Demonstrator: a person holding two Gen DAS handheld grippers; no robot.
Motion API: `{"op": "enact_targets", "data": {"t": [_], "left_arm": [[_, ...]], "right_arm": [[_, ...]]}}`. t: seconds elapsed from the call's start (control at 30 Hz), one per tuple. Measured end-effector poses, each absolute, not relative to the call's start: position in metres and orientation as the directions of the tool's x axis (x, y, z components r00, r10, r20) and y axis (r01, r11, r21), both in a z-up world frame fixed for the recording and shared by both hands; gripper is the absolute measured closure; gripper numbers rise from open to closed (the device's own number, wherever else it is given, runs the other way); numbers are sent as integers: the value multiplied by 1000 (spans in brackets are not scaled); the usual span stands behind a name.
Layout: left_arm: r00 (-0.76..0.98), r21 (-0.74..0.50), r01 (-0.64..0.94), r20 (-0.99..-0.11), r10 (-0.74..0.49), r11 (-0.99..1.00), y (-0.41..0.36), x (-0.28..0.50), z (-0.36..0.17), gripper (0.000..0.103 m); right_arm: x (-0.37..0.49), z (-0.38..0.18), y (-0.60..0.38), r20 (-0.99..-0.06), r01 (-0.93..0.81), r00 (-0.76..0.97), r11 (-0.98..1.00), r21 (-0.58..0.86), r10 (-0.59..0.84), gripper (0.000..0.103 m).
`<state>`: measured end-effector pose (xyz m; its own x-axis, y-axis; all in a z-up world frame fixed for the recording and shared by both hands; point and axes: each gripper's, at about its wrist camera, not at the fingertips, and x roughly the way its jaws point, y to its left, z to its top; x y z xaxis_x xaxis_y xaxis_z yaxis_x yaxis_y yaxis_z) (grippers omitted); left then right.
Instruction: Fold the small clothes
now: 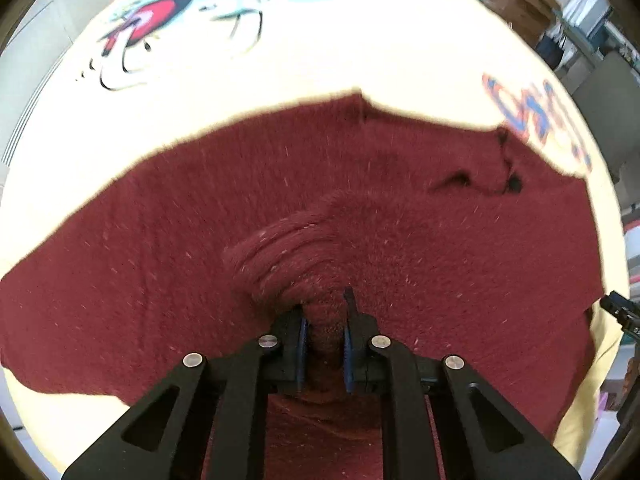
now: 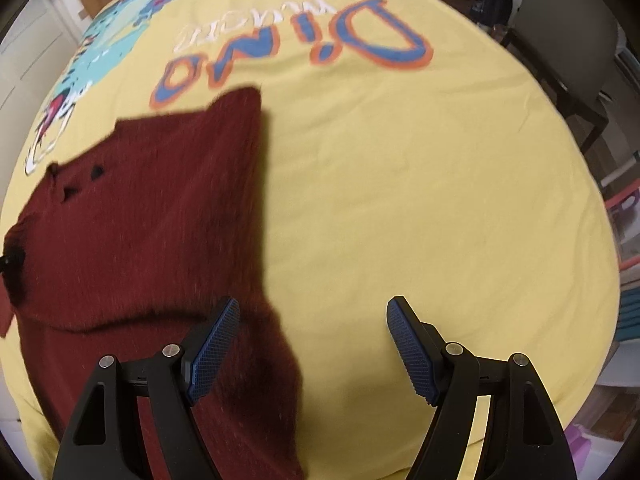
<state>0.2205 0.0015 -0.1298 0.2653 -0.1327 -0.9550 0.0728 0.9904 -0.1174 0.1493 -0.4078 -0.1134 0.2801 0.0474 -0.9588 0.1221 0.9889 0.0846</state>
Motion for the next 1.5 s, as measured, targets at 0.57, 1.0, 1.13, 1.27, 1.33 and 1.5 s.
{"op": "enact_targets", "data": {"t": [0.57, 1.0, 1.13, 1.27, 1.33, 1.5], "left_arm": [[276, -128, 5, -953, -125, 992, 58, 207, -118, 91], [264, -115, 9, -958, -113, 993, 61, 209, -123, 91], [256, -76, 30, -963, -81, 997, 56, 207, -128, 91], [266, -72, 30, -961, -77, 997, 54, 206, -123, 91], [270, -51, 38, -961, -59, 998, 52, 205, -123, 90], [276, -17, 38, -961, -27, 999, 50, 203, -136, 83]], "right_arm": [[207, -137, -424, -950, 174, 254, 957, 232, 184, 22], [222, -159, -371, -956, 93, 194, 966, 239, 218, 35], [219, -157, -371, -946, 107, 213, 957, 270, 243, 82], [213, -152, -382, -944, 111, 238, 959, 259, 227, 84], [210, -159, -384, -944, 124, 238, 956, 264, 230, 84], [207, -156, -383, -938, 137, 264, 954, 267, 225, 74]]}}
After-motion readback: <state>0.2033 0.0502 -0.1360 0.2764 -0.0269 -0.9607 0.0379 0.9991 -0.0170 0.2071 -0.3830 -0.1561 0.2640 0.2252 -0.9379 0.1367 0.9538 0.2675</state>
